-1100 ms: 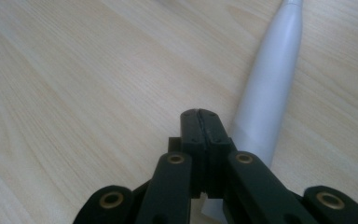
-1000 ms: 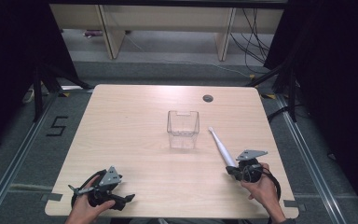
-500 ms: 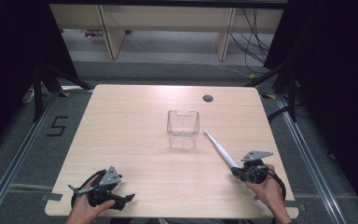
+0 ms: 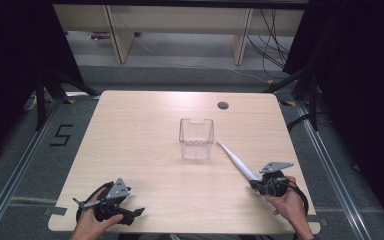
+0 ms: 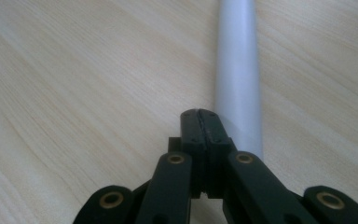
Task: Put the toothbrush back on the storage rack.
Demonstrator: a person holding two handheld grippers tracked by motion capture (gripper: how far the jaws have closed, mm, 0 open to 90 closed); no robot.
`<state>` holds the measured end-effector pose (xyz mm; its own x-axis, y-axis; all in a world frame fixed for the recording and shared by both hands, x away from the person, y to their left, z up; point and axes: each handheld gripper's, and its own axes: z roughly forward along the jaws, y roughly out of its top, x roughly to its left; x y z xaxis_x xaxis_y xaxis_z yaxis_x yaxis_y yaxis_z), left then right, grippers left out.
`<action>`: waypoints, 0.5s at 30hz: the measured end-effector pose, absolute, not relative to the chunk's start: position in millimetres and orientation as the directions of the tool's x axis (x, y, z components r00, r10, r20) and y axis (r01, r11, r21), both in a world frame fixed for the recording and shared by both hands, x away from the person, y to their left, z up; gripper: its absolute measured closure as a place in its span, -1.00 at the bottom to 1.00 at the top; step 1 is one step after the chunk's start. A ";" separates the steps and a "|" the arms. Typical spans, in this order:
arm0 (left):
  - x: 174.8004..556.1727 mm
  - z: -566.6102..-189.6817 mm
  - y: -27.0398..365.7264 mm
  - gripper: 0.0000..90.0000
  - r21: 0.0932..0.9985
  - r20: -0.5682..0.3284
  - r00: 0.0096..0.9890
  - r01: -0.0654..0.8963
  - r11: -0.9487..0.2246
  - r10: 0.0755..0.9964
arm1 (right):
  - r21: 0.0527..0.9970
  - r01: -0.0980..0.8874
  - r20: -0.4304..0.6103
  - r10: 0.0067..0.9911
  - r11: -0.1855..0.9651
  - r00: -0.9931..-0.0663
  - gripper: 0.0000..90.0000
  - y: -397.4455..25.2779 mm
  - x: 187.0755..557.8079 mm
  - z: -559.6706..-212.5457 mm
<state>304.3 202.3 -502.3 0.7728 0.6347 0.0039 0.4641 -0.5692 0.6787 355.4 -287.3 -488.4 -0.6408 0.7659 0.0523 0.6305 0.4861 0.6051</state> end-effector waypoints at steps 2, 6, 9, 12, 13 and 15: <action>304.5 -502.0 202.8 -0.66 0.674 0.009 0.775 0.462 -0.576 0.631 | 0.617 0.611 0.033 0.759 0.496 -0.650 1.00 -288.3 356.6 -488.9; 304.2 -503.1 201.8 -0.66 0.682 -0.002 0.768 0.469 -0.561 0.640 | 0.614 0.647 0.078 0.781 0.452 -0.619 0.78 -285.0 352.2 -485.3; 303.9 -503.3 201.5 -0.66 0.688 -0.011 0.763 0.475 -0.549 0.646 | 0.628 0.615 0.027 0.776 0.477 -0.630 0.49 -281.2 352.7 -473.2; 302.9 -502.2 202.2 -0.66 0.688 -0.008 0.762 0.473 -0.549 0.647 | 0.608 0.609 -0.011 0.773 0.509 -0.635 0.29 -277.0 358.7 -456.9; 303.6 -501.9 202.7 -0.66 0.686 -0.002 0.764 0.470 -0.555 0.645 | 0.579 0.623 -0.006 0.767 0.525 -0.641 0.23 -276.6 362.1 -450.5; 303.6 -502.7 202.2 -0.66 0.687 -0.013 0.764 0.475 -0.550 0.645 | 0.570 0.607 -0.033 0.753 0.554 -0.657 0.19 -274.7 370.9 -445.4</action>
